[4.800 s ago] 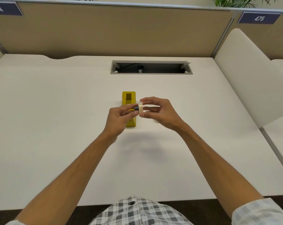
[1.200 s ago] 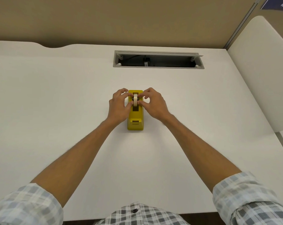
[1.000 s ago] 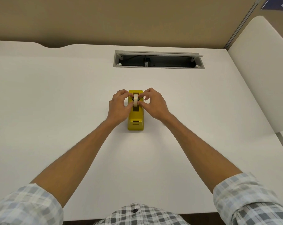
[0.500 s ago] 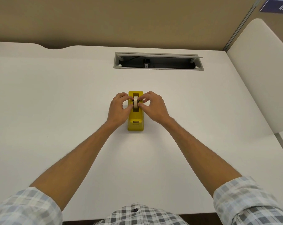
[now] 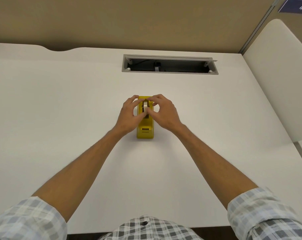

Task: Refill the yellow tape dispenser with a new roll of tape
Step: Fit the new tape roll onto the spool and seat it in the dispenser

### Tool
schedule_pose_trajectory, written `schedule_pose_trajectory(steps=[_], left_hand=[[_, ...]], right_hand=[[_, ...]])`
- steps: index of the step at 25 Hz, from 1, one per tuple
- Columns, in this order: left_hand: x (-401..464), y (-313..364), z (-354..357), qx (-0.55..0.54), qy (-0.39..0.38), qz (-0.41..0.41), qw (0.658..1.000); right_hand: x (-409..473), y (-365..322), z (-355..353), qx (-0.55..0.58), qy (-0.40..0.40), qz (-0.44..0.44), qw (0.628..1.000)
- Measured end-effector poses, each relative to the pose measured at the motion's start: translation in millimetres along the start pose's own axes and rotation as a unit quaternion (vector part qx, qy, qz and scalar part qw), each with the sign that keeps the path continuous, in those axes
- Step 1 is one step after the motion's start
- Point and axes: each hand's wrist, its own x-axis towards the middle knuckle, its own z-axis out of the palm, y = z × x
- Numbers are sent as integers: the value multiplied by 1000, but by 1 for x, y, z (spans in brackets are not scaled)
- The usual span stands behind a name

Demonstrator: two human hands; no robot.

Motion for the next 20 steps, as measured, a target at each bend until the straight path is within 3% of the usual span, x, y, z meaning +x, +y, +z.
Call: schedule_pose_trajectory(steps=[9, 16, 20], left_hand=[[3, 0, 1, 49, -19, -7, 999], [-2, -4, 1, -2, 6, -3, 1000], [-4, -6, 2, 1, -23, -9, 1000]], right_hand=[[1, 1, -1, -126, -14, -59, 990], [-4, 1, -2, -96, -1, -68, 993], [-6, 1, -1, -90, 9, -66, 994]])
